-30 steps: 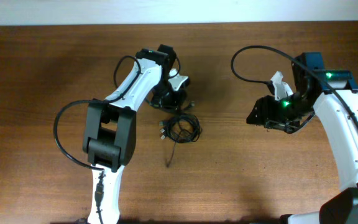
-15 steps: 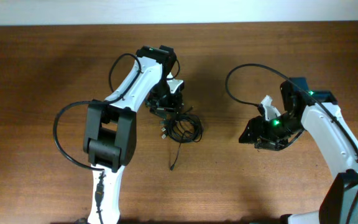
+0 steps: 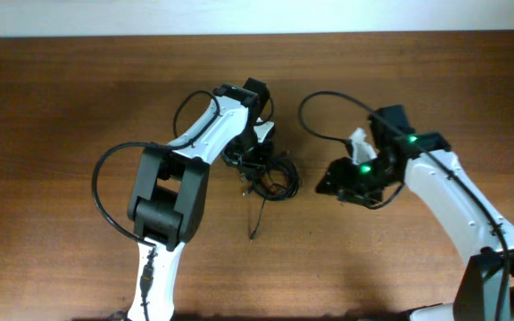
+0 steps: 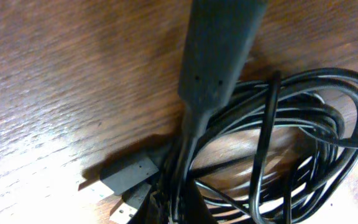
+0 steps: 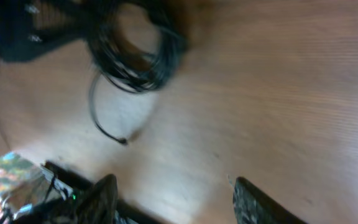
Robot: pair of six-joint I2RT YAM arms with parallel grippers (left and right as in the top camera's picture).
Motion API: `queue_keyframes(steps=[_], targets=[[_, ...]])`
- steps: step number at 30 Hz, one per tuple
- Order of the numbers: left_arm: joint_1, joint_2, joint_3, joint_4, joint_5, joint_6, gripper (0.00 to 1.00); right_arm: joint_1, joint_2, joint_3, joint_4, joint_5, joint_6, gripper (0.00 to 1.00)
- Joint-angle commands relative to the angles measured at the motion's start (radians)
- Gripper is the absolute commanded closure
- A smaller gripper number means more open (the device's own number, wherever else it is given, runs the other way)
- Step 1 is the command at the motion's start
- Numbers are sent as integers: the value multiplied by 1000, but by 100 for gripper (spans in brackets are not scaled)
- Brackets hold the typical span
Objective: Untangle cables
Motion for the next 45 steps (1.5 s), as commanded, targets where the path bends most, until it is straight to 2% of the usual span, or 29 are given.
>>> queue_keyframes(steps=[1, 6, 10, 11, 13, 15, 18, 23, 24, 25, 26, 27, 32, 35, 36, 37, 39, 40, 41, 45], targets=[[-25, 9, -8, 48, 5, -3, 100, 92, 0, 1, 92, 26, 119, 41], [-29, 9, -8, 49, 21, 2, 100, 169, 3, 1, 134, 243, 150, 41], [-26, 9, -8, 52, 21, 33, 100, 169, 5, 1, 126, 269, 150, 41], [-26, 9, -8, 52, 23, 48, 100, 169, 6, 1, 122, 269, 151, 45], [-26, 9, -8, 58, 44, 58, 100, 167, 6, 1, 123, 303, 245, 47], [-19, 9, -8, 60, 205, 143, 100, 154, 6, 1, 134, 313, 273, 47], [19, 9, -8, 69, 404, 170, 100, 99, 7, 1, 122, 314, 271, 46], [35, 9, -8, 79, 468, 167, 100, 50, 7, -8, 104, 317, 261, 46], [32, 9, -8, 80, 467, 167, 96, 51, 13, -16, 103, 317, 261, 46], [28, 9, -8, 82, 459, 168, 81, 51, 21, -24, 104, 317, 261, 46], [25, 9, -8, 88, 420, 167, 44, 51, 39, -34, 117, 317, 261, 46], [24, 9, -8, 90, 405, 167, 42, 51, 56, -42, 130, 315, 261, 46], [1, 9, -8, 95, 396, 166, 46, 52, 181, -48, 188, 269, 261, 46], [-17, 9, -8, 118, 273, 67, 50, 52, 221, -48, 233, 208, 261, 46], [-21, 9, -8, 125, 238, 36, 57, 52, 230, -48, 243, 203, 261, 46], [-23, 9, -8, 136, 224, 16, 71, 52, 232, -48, 252, 204, 261, 46], [-23, 11, -8, 146, 224, 16, 83, 52, 232, -48, 260, 204, 261, 46], [-23, 16, -8, 148, 224, 16, 94, 52, 232, -48, 261, 204, 261, 46], [-24, 21, -10, 147, 224, 16, 100, 52, 232, -48, 261, 204, 261, 46], [-38, 68, -14, 150, 224, 16, 100, 52, 232, -48, 266, 195, 262, 47]])
